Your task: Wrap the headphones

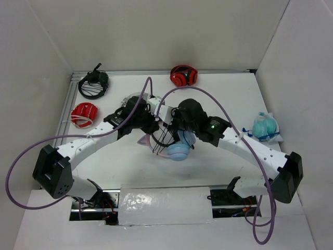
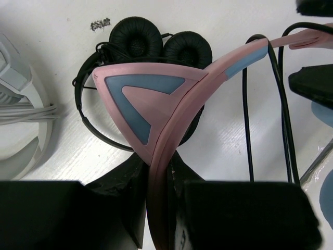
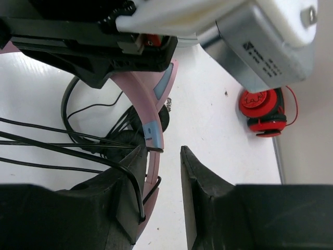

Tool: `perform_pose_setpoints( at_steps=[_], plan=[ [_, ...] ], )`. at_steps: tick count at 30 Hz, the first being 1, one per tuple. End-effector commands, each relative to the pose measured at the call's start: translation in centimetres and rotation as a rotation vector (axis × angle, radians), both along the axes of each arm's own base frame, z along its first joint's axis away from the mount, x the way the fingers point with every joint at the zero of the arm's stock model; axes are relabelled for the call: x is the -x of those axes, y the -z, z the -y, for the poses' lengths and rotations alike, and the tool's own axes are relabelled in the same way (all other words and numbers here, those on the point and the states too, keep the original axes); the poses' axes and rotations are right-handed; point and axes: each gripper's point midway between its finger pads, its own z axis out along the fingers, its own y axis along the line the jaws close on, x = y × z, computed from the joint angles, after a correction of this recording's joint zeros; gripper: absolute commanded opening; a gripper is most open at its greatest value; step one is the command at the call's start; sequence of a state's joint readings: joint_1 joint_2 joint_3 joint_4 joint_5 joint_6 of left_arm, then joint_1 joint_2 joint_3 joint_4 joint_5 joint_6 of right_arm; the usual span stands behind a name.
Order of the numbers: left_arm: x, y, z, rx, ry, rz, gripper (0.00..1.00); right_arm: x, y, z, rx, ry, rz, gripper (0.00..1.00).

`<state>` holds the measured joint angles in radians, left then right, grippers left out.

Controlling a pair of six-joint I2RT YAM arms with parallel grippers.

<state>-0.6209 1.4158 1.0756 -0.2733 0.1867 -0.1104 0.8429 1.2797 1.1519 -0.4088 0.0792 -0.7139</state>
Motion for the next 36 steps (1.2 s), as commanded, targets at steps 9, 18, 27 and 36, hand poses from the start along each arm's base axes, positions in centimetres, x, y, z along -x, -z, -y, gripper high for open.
perform_pose_setpoints(
  at_steps=[9, 18, 27, 36],
  plan=[
    [0.8, -1.1, 0.8, 0.001, 0.051, -0.007, 0.0, -3.3, -3.3, 1.5, -0.134, 0.075, 0.048, 0.54],
    [0.7, 0.0, 0.7, -0.039, 0.028, -0.064, 0.0, -4.4, -1.7, 1.1, -0.184, 0.088, -0.027, 0.64],
    [0.3, 0.8, 1.0, -0.057, 0.012, -0.101, 0.0, -3.9, -4.1, 1.5, -0.268, 0.073, 0.017, 0.58],
    [-0.2, 1.1, 0.8, -0.081, -0.023, -0.12, 0.0, -2.6, -4.1, 0.7, -0.255, -0.007, -0.023, 0.0]
  ],
)
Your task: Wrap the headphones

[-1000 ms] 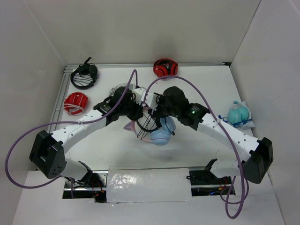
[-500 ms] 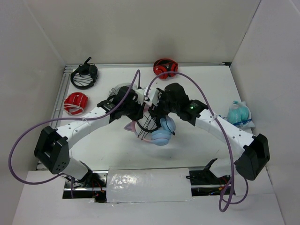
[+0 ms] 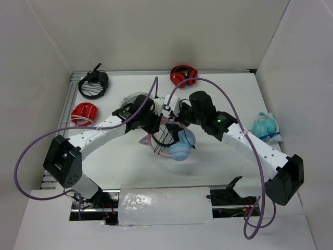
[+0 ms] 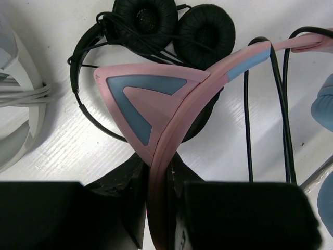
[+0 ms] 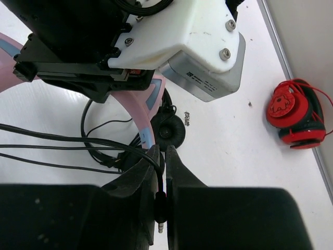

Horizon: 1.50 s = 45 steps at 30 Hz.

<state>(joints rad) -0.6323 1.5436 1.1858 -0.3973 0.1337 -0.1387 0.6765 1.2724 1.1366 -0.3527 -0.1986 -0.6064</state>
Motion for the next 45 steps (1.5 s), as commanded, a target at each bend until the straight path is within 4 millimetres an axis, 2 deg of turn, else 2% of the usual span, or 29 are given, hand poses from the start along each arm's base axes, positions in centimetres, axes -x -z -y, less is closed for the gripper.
perform_pose_setpoints(
  at_steps=[1, 4, 9, 11, 12, 16, 20, 25, 27, 31, 33, 36, 37, 39, 45],
  plan=[
    [0.4, -1.3, 0.7, 0.02, 0.018, -0.011, 0.0, -1.5, -4.3, 0.1, -0.063, 0.039, 0.124, 0.0],
    [0.7, -1.6, 0.9, 0.034, 0.034, -0.005, 0.0, -2.5, -4.2, 0.9, -0.041, 0.084, 0.165, 0.04],
    [1.4, -3.1, 1.0, 0.083, 0.058, 0.029, 0.0, -4.7, -1.2, 3.1, 0.016, 0.163, 0.093, 0.04],
    [1.6, -3.8, 0.9, 0.095, 0.062, 0.037, 0.0, -5.1, -0.1, 3.3, 0.005, 0.17, 0.057, 0.05],
    [1.6, -3.9, 0.8, 0.095, 0.059, 0.038, 0.0, -5.6, 0.0, 3.8, 0.0, 0.186, 0.049, 0.08],
    [1.6, -4.4, 0.7, 0.094, 0.037, 0.03, 0.0, -6.6, 1.1, 4.2, -0.022, 0.222, -0.002, 0.34],
    [1.2, -4.7, 0.8, 0.082, 0.011, 0.032, 0.0, -7.6, 2.6, 4.5, -0.01, 0.257, -0.05, 0.43],
    [0.7, -4.5, 0.5, 0.057, -0.018, 0.027, 0.0, -8.2, 2.9, 4.7, -0.024, 0.277, -0.074, 0.48],
    [0.4, -4.3, 0.3, 0.039, -0.035, 0.023, 0.0, -8.3, 3.0, 4.9, -0.031, 0.285, -0.076, 0.56],
    [-0.1, -4.5, 0.2, 0.027, -0.048, 0.029, 0.0, -9.0, 2.7, 6.2, -0.049, 0.346, -0.07, 0.63],
    [-0.3, -4.9, 0.5, 0.037, -0.047, 0.034, 0.0, -8.9, 2.3, 6.4, -0.08, 0.355, -0.083, 0.71],
    [-1.0, -5.4, 0.4, 0.039, -0.059, 0.034, 0.0, -8.7, 1.9, 6.8, -0.12, 0.348, -0.1, 0.78],
    [-1.3, -5.5, 0.2, 0.04, -0.068, 0.036, 0.0, -8.7, 1.9, 7.0, -0.126, 0.354, -0.102, 0.89],
    [-1.9, -6.0, 0.1, 0.048, -0.082, 0.038, 0.0, -8.7, 2.0, 7.9, -0.143, 0.373, -0.099, 1.0],
    [-5.5, -8.1, -1.7, 0.126, -0.138, 0.05, 0.0, -10.5, 1.2, 10.4, -0.241, 0.465, -0.093, 1.0]
  ],
)
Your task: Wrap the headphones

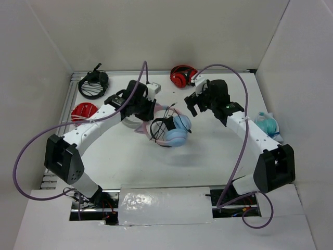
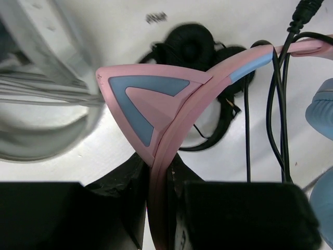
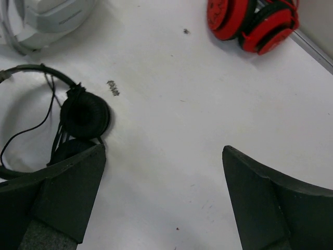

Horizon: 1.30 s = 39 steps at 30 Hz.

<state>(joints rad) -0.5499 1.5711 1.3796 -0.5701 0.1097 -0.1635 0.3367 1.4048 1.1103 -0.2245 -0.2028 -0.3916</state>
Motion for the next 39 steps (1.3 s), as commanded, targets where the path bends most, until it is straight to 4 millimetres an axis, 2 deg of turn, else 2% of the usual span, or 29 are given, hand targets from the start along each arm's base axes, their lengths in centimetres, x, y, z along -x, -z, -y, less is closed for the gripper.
perform_pose_setpoints(
  at_steps=[1, 5, 6, 7, 8, 9, 10, 11, 12, 13, 18, 19, 20, 21, 23, 25, 26, 27, 29, 30, 31, 34, 35, 39],
  plan=[
    [-3.5, -4.5, -0.1, 0.137, -0.048, 0.069, 0.0, -1.7, -3.1, 0.8, -0.115, 0.066, 0.081, 1.0],
    [-7.3, -6.2, -2.2, 0.156, -0.131, 0.084, 0.0, -3.7, -3.3, 2.9, -0.154, 0.178, 0.066, 1.0],
    [-8.3, -6.2, -3.5, 0.158, -0.166, 0.076, 0.0, -4.3, -3.3, 4.0, -0.149, 0.229, 0.067, 1.0],
    [-9.5, -7.5, -3.8, 0.181, -0.194, 0.092, 0.0, -5.1, -3.2, 4.4, -0.181, 0.289, 0.055, 1.0],
    [-11.1, -6.1, -5.4, 0.149, -0.269, 0.065, 0.0, -5.5, -3.1, 5.1, -0.186, 0.336, 0.055, 1.0],
    [-12.0, -5.7, -6.1, 0.136, -0.31, 0.051, 0.0, -5.8, -2.7, 5.4, -0.19, 0.366, 0.043, 1.0],
    [-14.0, -5.6, -6.2, 0.137, -0.344, 0.045, 0.0, -6.2, -2.3, 5.9, -0.209, 0.426, 0.027, 1.0],
    [-14.7, -5.2, -7.4, 0.121, -0.391, 0.017, 0.0, -6.2, -2.1, 5.9, -0.218, 0.44, 0.017, 1.0],
    [-16.2, -7.1, -7.5, 0.157, -0.416, 0.048, 0.0, -6.3, -1.7, 6.0, -0.214, 0.465, 0.006, 1.0],
    [-17.5, -4.9, -7.7, 0.146, -0.44, 0.002, 0.0, -6.3, -1.6, 6.1, -0.249, 0.5, -0.002, 1.0],
    [-23.2, -3.7, -10.8, 0.187, -0.582, 0.003, 0.0, -5.3, -1.7, 5.2, -0.333, 0.556, -0.006, 1.0],
    [-23.9, -3.3, -11.9, 0.197, -0.612, 0.003, 0.0, -5.1, -1.6, 5.1, -0.359, 0.58, -0.014, 1.0],
    [-25.5, -3.5, -12.7, 0.251, -0.65, 0.038, 0.0, -4.4, -1.6, 5.0, -0.371, 0.589, -0.024, 1.0],
    [-25.4, -2.8, -12.7, 0.244, -0.653, 0.023, 0.0, -4.3, -1.6, 4.5, -0.371, 0.579, -0.027, 1.0],
    [-27.2, -3.2, -14.3, 0.314, -0.724, 0.052, 0.0, -3.8, -1.4, 4.0, -0.376, 0.569, -0.031, 1.0],
    [-28.6, -2.1, -15.9, 0.327, -0.771, 0.061, 0.0, -3.3, -1.2, 3.2, -0.358, 0.581, -0.025, 1.0],
    [-29.4, -2.7, -16.4, 0.344, -0.793, 0.089, 0.0, -3.0, -0.7, 3.1, -0.335, 0.587, -0.032, 1.0],
    [-30.4, -1.7, -17.2, 0.325, -0.82, 0.115, 0.0, -2.6, -0.6, 2.2, -0.324, 0.58, -0.031, 1.0],
    [-31.5, -1.2, -17.8, 0.305, -0.827, 0.158, 0.0, -2.3, 0.0, 2.3, -0.277, 0.611, -0.026, 1.0],
    [-32.4, -1.6, -18.2, 0.302, -0.843, 0.209, 0.0, -2.2, 0.2, 2.2, -0.268, 0.622, -0.027, 1.0],
    [-33.2, -1.0, -18.4, 0.29, -0.853, 0.239, 0.0, -1.9, 1.0, 1.8, -0.232, 0.64, -0.037, 1.0],
    [-34.0, 0.5, -18.5, 0.295, -0.867, 0.236, 0.0, -1.9, 1.5, 1.3, -0.215, 0.657, -0.049, 1.0],
    [-34.2, 1.9, -18.5, 0.29, -0.868, 0.218, 0.0, -1.9, 1.7, 1.2, -0.212, 0.667, -0.052, 1.0],
    [-35.0, 4.6, -18.5, 0.278, -0.866, 0.207, 0.0, -1.9, 2.9, 0.7, -0.182, 0.681, -0.074, 1.0]
  ],
)
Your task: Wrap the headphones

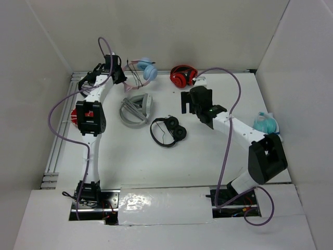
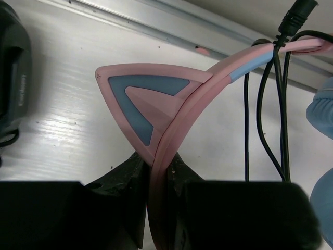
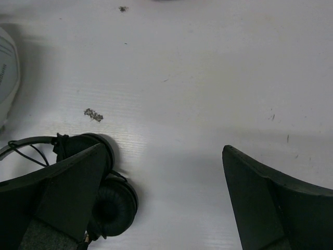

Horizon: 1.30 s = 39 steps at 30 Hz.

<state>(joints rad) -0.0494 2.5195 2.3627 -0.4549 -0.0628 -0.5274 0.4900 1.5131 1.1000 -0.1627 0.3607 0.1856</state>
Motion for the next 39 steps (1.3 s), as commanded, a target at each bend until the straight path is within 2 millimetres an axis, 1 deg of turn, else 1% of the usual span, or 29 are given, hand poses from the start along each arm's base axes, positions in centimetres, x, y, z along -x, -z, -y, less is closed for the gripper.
perform_pose_setpoints(
  at_steps=[1, 4, 5, 6, 7, 9, 13, 14, 15, 19, 20, 21, 22, 24, 25, 26, 27, 28, 29, 30, 31, 32, 33, 34, 35, 36, 37, 38, 39],
  plan=[
    [-2.8, -2.3, 0.7, 0.03, -0.005, 0.139, 0.0, -0.4, -0.4, 0.3, 0.016, 0.062, 0.001, 1.0],
    [-2.8, -0.9, 0.5, 0.014, -0.009, 0.122, 0.02, -0.3, 0.1, 0.1, 0.01, 0.062, -0.007, 1.0],
    [-2.5, 0.0, 0.6, 0.007, -0.008, 0.101, 0.04, -0.2, 0.3, 0.0, 0.006, 0.057, -0.01, 1.0],
    [-2.6, 0.1, 0.3, -0.004, -0.018, 0.108, 0.08, -0.1, 0.5, 0.0, 0.003, 0.057, -0.015, 1.0],
    [-2.5, 0.5, 0.3, -0.014, -0.018, 0.103, 0.16, -0.1, 0.5, -0.2, -0.003, 0.049, -0.019, 1.0],
    [-2.4, 1.7, 0.1, -0.029, -0.021, 0.087, 0.19, 0.1, 0.7, -0.3, -0.003, 0.051, -0.027, 1.0],
    [-2.4, 1.8, 0.2, 0.002, -0.006, 0.075, 0.37, 0.5, 0.7, -0.3, -0.002, 0.053, -0.029, 1.0],
    [-2.1, 2.5, 0.1, -0.003, -0.006, 0.063, 0.39, 0.6, 0.6, 0.2, 0.007, 0.072, -0.027, 1.0],
    [-2.2, 1.9, 0.1, -0.003, -0.002, 0.078, 0.4, 0.6, 0.5, 0.3, 0.003, 0.077, -0.024, 1.0],
    [-1.9, 1.9, 0.0, -0.022, 0.009, 0.068, 0.46, 1.1, -0.1, 0.7, 0.003, 0.085, -0.02, 1.0],
    [-1.9, 1.4, 0.0, -0.026, 0.011, 0.072, 0.48, 1.2, -0.2, 0.8, 0.004, 0.093, -0.021, 1.0],
    [-1.7, 1.2, 0.0, -0.025, 0.013, 0.07, 0.57, 1.3, -0.3, 0.8, 0.002, 0.092, -0.019, 1.0],
    [-1.6, 1.0, 0.0, -0.023, 0.019, 0.069, 0.72, 1.4, -0.8, 0.9, -0.003, 0.095, -0.011, 1.0],
    [-1.5, -1.0, -0.2, -0.021, 0.017, 0.096, 0.88, 1.6, -1.4, 1.1, -0.006, 0.108, 0.007, 1.0],
    [-1.5, -2.0, -0.1, -0.016, 0.021, 0.107, 0.92, 1.8, -2.2, 1.2, -0.02, 0.113, 0.025, 1.0],
    [-0.8, -3.8, 0.1, -0.006, 0.033, 0.111, 0.95, 2.0, -2.8, 1.3, -0.029, 0.115, 0.037, 1.0],
    [-0.5, -5.0, 0.2, -0.001, 0.041, 0.123, 0.99, 2.2, -3.3, 0.9, -0.051, 0.094, 0.044, 1.0],
    [0.2, -7.1, 0.3, 0.0, 0.05, 0.143, 0.99, 2.5, -4.8, 0.9, -0.082, 0.084, 0.079, 1.0],
    [0.6, -8.4, 0.3, 0.0, 0.05, 0.157, 0.99, 2.7, -5.5, 0.7, -0.108, 0.076, 0.095, 1.0],
    [1.1, -9.4, 0.2, -0.005, 0.05, 0.162, 0.99, 3.2, -6.9, 0.7, -0.149, 0.062, 0.123, 1.0],
    [2.2, -12.5, 0.1, -0.009, 0.045, 0.194, 0.99, 3.4, -7.3, 0.6, -0.182, 0.06, 0.127, 1.0],
    [2.8, -13.9, 0.3, -0.008, 0.055, 0.208, 0.99, 3.5, -7.8, 0.9, -0.206, 0.067, 0.135, 1.0],
    [3.8, -14.5, 0.4, -0.011, 0.068, 0.202, 0.99, 4.1, -8.2, 0.9, -0.238, 0.047, 0.136, 1.0],
    [6.0, -18.7, 0.5, -0.025, 0.087, 0.256, 0.99, 4.7, -8.3, 1.0, -0.277, 0.05, 0.129, 1.0],
    [6.2, -18.6, 1.0, -0.015, 0.106, 0.251, 0.99, 4.7, -8.3, 1.0, -0.277, 0.05, 0.129, 1.0],
    [8.2, -20.3, 1.5, -0.04, 0.15, 0.262, 0.99, 5.3, -7.8, 1.4, -0.288, 0.058, 0.125, 1.0],
    [9.7, -20.8, 2.0, -0.042, 0.172, 0.244, 0.99, 5.7, -7.6, 1.6, -0.315, 0.078, 0.124, 1.0],
    [12.3, -19.7, 3.7, -0.038, 0.192, 0.155, 0.99, 6.5, -6.8, 2.2, -0.327, 0.095, 0.119, 1.0],
    [15.5, -19.5, 4.4, -0.033, 0.202, 0.111, 0.99, 6.8, -6.4, 2.6, -0.337, 0.121, 0.122, 1.0]
  ],
)
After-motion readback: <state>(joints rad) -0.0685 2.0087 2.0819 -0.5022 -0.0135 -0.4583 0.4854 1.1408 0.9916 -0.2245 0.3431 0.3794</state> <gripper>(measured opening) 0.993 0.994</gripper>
